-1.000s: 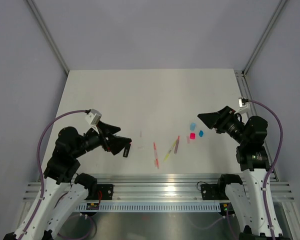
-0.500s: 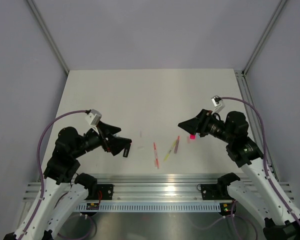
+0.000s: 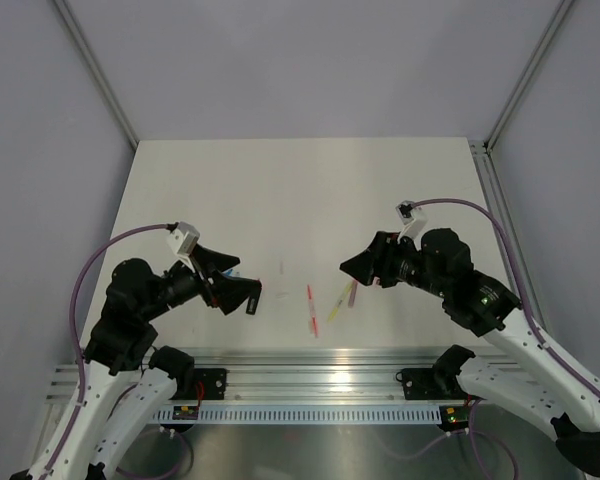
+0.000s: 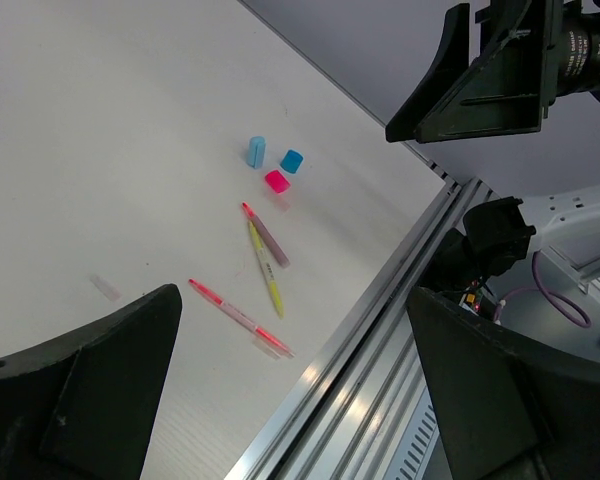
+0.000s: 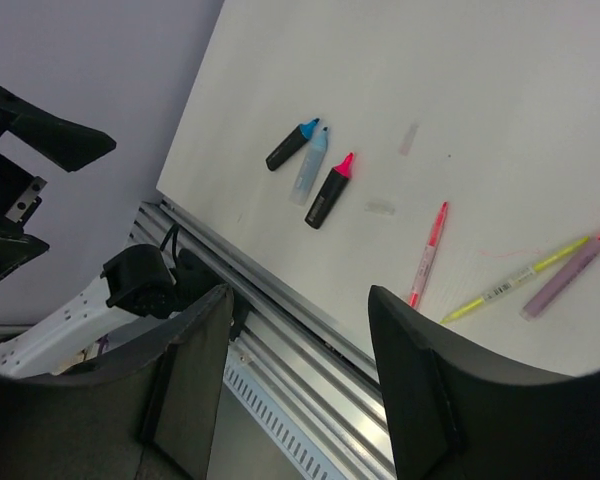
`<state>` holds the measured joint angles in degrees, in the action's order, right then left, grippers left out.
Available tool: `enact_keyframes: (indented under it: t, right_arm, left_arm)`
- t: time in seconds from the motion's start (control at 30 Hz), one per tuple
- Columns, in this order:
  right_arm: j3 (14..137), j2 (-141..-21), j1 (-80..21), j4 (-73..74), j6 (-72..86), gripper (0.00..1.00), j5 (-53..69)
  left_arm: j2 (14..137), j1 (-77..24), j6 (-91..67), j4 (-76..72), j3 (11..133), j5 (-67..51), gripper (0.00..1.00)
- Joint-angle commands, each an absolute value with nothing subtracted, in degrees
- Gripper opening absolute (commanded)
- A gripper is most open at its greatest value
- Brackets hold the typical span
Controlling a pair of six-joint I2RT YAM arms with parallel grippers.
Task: Insert the pens into the pen caps
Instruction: Pick up the pen from the center of the board.
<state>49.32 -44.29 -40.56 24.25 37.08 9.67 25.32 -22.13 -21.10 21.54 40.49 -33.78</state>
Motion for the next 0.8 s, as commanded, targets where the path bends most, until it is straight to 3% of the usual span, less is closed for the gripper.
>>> enact_keyframes:
  t: [0.0,0.37,0.53,0.63,0.77]
  right_arm:
    - [50.27,-45.7,-42.62,26.72,37.44,0.63,5.01]
    - [54.93,-55.71,-52.99,29.09,38.23,0.54,-5.09]
    - [55.1,-62.83,-55.72,28.56,39.02,0.46,-7.73]
    - [56.34,-67.23,-56.34,30.31,40.42,0.34,-12.55]
    - [56.86,-71.88,-56.34,33.57,44.2,0.31,-17.66]
  left_arm:
    - [24.26,-21.97,-21.88,23.64,41.31,-33.49,0.99]
    - [21.71,-21.97,-19.16,29.27,39.81,-26.89,0.99]
    - [21.97,-22.06,-19.16,29.36,39.81,-26.46,0.99]
    - [22.15,-22.32,-19.25,29.53,39.73,-25.93,0.99]
    - [22.24,-22.76,-19.25,29.62,39.81,-25.84,0.99]
